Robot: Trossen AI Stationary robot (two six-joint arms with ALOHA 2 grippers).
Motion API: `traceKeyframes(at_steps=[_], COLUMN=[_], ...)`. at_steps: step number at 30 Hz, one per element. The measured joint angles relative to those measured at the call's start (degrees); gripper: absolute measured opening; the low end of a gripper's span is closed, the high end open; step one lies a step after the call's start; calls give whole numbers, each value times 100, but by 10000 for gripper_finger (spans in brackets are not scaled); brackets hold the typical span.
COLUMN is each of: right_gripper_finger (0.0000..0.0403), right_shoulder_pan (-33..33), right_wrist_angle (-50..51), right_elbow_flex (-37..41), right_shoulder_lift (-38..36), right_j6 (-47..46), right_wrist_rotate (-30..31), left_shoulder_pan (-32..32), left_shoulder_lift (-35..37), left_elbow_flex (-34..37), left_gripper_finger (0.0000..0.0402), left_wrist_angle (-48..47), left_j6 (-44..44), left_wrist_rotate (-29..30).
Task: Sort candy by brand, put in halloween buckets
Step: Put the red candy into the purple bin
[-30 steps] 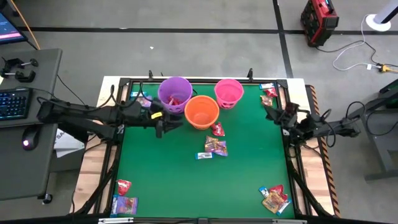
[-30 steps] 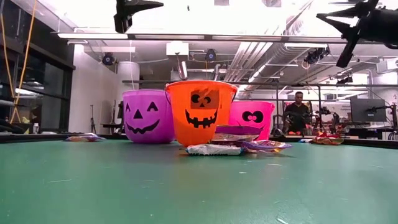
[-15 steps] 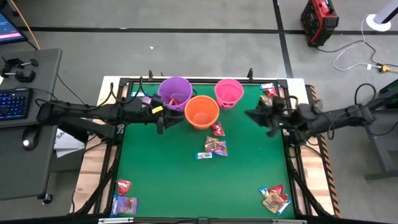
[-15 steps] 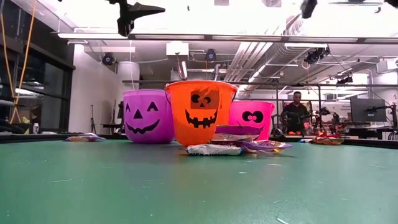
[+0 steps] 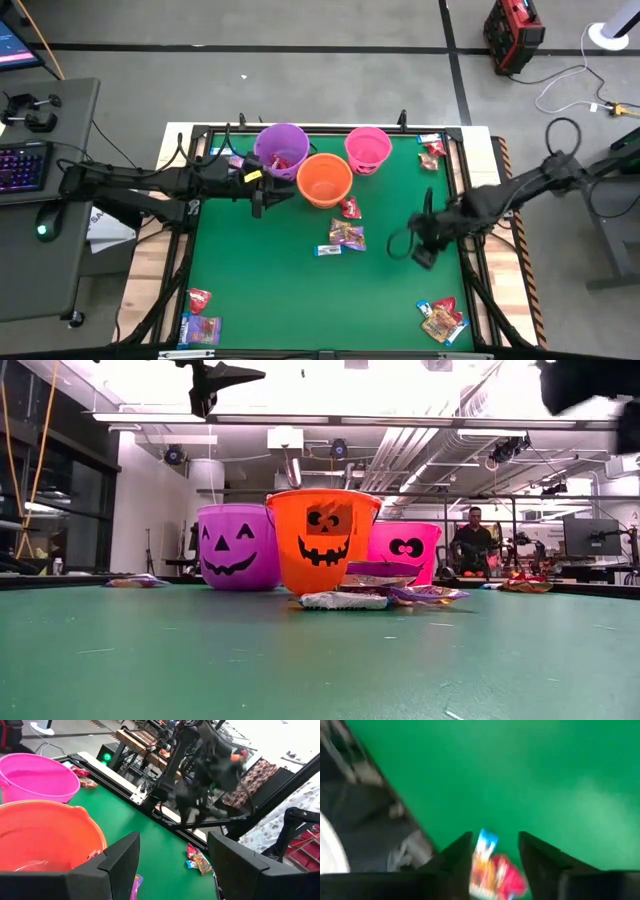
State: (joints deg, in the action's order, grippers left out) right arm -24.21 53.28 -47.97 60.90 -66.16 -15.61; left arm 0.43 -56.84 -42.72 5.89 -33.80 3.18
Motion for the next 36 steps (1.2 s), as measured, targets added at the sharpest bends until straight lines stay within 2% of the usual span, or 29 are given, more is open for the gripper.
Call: traceKeyframes(at_steps=[3,7,13,19,26,36], right_gripper_finger=[194,206,204,204,204,192], right_shoulder_pan=[-466,-1058,-1408,-1422,-1422,-1441], right_wrist_angle=[-186,-867,-1450,-1687,-2617,-2617], right_elbow_flex=[433,1054,1651,1788,1788,1756], right_shoulder_lift=[311,660,983,1323,1906,2435], right_j6=[-939,-1856,-2666,-2528,-2335,-2118], right_wrist_rotate=[-679,-1466,-1753,-1801,-2296,-2544], left_shoulder_pan=[0,0,0,0,0,0], left_shoulder_lift=[0,0,0,0,0,0], left_elbow_flex=[0,0,0,0,0,0], left_gripper_finger=[223,223,223,223,223,223], left_wrist_angle=[-4,-22,-15,-13,-13,-15], left_j6=[0,32,149,148,105,105], left_wrist_rotate=[0,-1,-4,-7,-129,-129])
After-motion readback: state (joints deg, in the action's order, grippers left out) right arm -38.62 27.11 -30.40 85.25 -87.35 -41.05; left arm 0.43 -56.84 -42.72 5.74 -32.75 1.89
